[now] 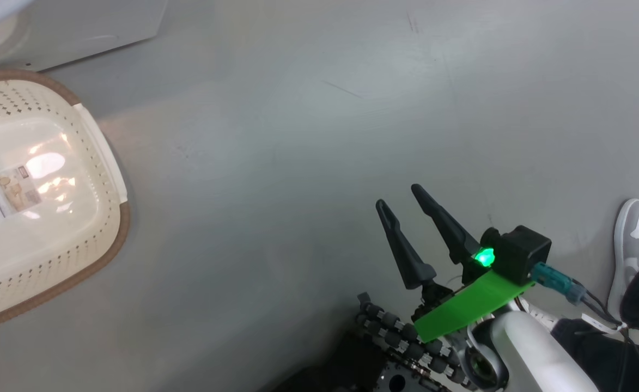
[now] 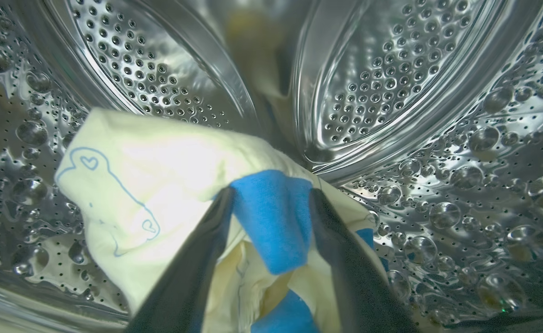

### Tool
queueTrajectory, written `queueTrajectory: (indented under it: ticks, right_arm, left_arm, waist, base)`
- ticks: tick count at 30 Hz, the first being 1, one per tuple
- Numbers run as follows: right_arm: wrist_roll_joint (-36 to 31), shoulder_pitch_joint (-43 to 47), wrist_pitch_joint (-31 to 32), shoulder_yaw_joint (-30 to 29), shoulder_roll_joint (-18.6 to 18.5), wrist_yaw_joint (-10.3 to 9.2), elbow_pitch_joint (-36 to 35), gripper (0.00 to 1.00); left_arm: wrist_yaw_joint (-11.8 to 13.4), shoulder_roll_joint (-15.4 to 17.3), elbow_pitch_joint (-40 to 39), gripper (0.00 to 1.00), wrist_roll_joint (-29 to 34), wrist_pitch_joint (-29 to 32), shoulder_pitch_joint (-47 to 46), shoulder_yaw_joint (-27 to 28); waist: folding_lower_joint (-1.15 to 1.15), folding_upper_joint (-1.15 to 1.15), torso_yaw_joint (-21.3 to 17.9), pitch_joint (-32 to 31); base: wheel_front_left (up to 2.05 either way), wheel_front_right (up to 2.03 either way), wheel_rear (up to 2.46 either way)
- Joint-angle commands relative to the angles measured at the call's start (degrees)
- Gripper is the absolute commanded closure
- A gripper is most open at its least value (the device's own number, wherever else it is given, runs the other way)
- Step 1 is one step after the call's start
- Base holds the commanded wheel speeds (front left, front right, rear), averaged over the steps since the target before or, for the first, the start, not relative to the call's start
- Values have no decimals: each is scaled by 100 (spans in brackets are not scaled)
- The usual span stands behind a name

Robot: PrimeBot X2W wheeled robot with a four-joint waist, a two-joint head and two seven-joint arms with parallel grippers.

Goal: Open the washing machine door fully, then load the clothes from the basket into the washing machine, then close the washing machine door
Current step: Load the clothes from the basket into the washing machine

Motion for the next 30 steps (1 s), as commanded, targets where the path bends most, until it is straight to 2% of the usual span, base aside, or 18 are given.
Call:
queueTrajectory:
  ticks: [1, 6, 10, 19, 30]
  right_arm:
    - [66, 100, -37, 86, -68, -16, -123, 0]
    - [80, 84, -37, 92, -68, -16, -116, 0]
    - [73, 71, -37, -11, -68, -16, -115, 0]
    - [-122, 81, -37, -268, -68, -16, -53, 0]
    - [-266, 182, -37, -432, -155, -16, 37, 0]
  left_arm:
    - [41, 142, -91, 0, 35, 96, -294, -32]
    - [108, 67, 174, 0, -75, 638, -356, -6]
    - [294, -103, 260, 0, -224, 827, -294, 84]
    - [498, -570, 344, 0, -519, 613, 357, 213]
    - [471, -1072, 392, 0, -828, 289, 1237, 315]
  waist:
    - [0, 0, -7, -27]
    - [0, 0, 5, -95]
    - [0, 0, 130, -175]
    - [0, 0, 564, -845]
    - [0, 0, 1045, -1734]
  base:
    - [0, 0, 0]
    - [0, 0, 0]
    - [0, 0, 0]
    - [0, 0, 0]
    - [0, 0, 0]
